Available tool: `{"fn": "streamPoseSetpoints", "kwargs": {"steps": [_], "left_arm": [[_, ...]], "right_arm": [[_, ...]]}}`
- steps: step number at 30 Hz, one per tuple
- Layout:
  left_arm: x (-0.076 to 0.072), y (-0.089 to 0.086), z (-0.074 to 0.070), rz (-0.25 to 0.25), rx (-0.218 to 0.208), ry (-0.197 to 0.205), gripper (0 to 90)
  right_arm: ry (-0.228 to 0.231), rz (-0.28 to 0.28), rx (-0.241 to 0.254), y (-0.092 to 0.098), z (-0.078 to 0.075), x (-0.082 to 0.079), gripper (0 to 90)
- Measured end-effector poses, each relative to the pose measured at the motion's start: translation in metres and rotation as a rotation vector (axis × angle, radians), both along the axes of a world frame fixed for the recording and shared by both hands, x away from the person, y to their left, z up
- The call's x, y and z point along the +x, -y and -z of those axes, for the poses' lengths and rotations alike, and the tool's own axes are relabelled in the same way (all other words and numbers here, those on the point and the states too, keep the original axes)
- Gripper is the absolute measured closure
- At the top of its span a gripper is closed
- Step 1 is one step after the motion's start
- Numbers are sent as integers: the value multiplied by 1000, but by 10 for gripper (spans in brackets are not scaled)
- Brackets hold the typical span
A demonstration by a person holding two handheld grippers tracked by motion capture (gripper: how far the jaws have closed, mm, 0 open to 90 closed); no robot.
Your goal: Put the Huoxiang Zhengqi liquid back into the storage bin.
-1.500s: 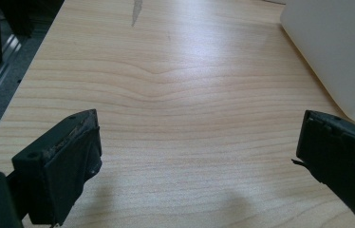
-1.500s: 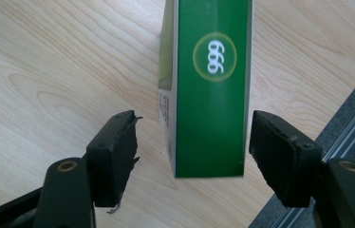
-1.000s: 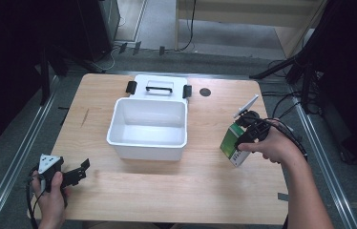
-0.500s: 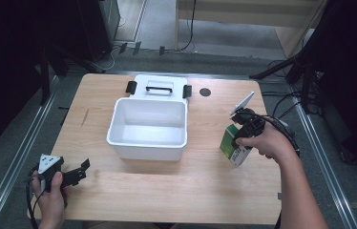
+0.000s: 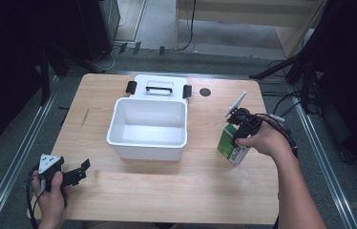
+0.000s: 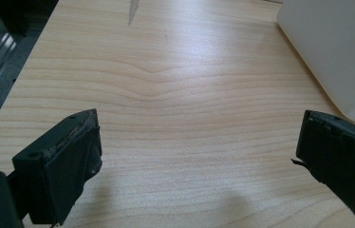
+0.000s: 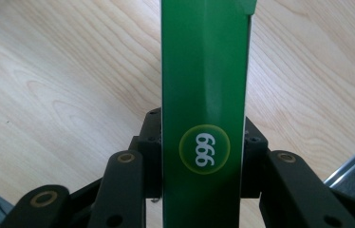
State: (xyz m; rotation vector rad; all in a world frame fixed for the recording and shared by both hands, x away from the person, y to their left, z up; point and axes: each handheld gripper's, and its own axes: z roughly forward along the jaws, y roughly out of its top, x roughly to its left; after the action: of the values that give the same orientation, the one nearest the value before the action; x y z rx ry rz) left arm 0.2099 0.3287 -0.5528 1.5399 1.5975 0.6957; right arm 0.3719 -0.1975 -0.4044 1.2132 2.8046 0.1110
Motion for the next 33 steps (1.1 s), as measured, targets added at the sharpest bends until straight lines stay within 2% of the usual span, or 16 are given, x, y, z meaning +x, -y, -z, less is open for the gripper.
{"fn": "streamPoseSetpoints", "kwargs": {"steps": [2,3,4,5,7,8,9,10,11,17,27,29,33], "left_arm": [[0,0,0,1,-1,0,23],[0,0,0,1,-1,0,23],[0,0,0,1,-2,0,23],[0,0,0,2,-2,0,23],[0,0,0,3,-3,0,23],[0,0,0,3,-3,0,23],[0,0,0,3,-3,0,23],[0,0,0,3,-3,-1,23],[0,0,0,3,-3,-1,23],[0,0,0,-3,2,0,48],[0,0,0,-7,5,1,48],[0,0,0,-21,10,4,7],[0,-1,0,-21,0,-4,0]], "right_arm": [[1,-34,8,-2,-2,0,641],[1,-34,8,-2,-2,0,641],[17,-69,16,-4,-4,0,641],[17,-69,16,-4,-4,0,641],[30,-104,15,-7,-7,-1,641],[36,-128,11,-9,-9,-1,641],[53,-189,3,-12,-14,-2,641],[62,-214,2,-14,-16,-3,641],[62,-214,2,-14,-16,-3,641],[123,-312,13,-24,-34,-5,641],[171,-360,26,-28,-56,-4,640],[179,-368,32,-29,-62,-4,640],[189,-386,39,-35,-75,-4,640]]}}
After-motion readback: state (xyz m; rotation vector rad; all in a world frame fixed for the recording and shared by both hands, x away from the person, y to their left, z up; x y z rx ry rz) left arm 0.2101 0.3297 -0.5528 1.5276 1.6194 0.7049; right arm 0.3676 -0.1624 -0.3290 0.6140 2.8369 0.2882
